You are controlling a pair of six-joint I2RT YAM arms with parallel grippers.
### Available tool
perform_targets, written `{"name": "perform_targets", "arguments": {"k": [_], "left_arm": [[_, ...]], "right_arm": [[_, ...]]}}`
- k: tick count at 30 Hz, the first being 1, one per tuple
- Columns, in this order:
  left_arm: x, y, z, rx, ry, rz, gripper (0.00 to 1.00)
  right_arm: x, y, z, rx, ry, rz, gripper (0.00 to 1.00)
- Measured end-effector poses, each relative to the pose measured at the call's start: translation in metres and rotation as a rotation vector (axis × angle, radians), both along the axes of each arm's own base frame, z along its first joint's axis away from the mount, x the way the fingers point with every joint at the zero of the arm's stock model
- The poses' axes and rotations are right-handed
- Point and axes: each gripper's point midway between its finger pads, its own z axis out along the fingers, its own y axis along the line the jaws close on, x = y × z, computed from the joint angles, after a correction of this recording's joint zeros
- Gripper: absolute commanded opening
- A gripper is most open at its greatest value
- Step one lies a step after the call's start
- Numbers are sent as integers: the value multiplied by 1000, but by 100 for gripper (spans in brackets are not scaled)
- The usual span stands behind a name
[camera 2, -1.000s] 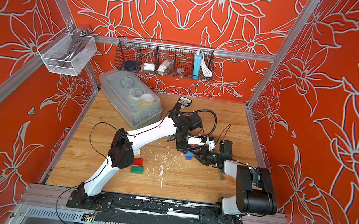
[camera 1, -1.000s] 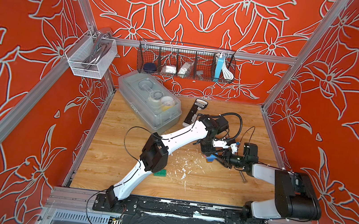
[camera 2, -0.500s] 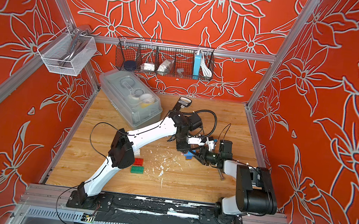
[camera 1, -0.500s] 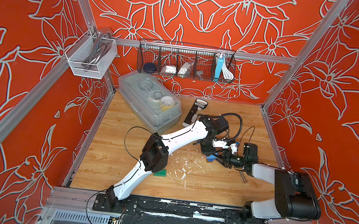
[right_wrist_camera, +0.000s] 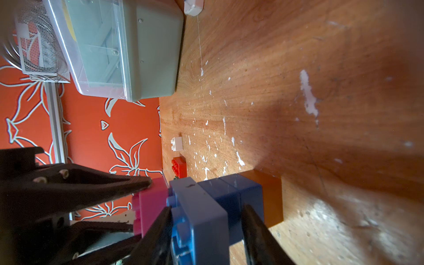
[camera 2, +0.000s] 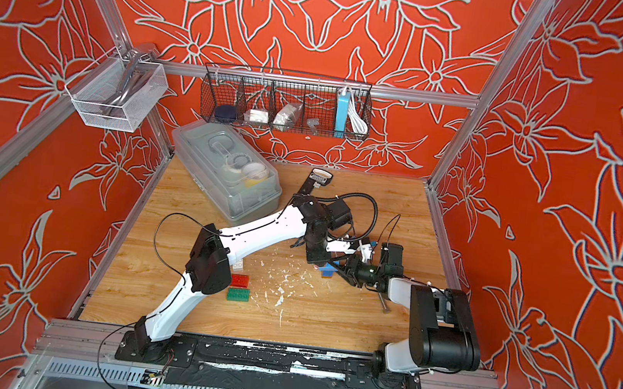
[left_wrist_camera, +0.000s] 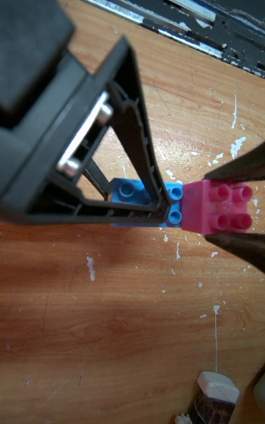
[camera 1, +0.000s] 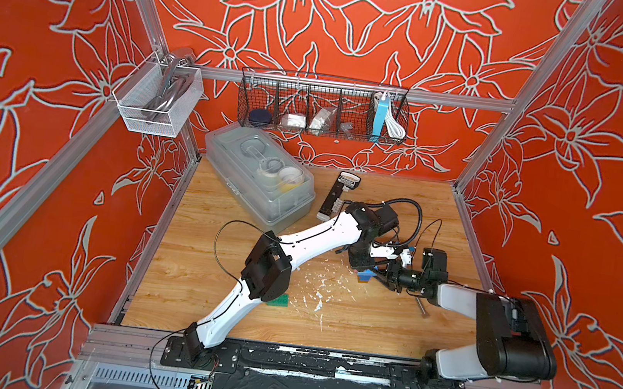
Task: Assemble a spoon with lego
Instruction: Assemble the lego brick with the lego brick.
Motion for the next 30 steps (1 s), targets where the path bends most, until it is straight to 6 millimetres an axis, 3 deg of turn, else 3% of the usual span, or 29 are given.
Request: {"name": "perform_targets", "arguments": {"k": [30], "left_arm": [[-3,5,6,31,-13,-29,0]], "right_arm": [[0,0,-1,-6,-3,7,49]]}}
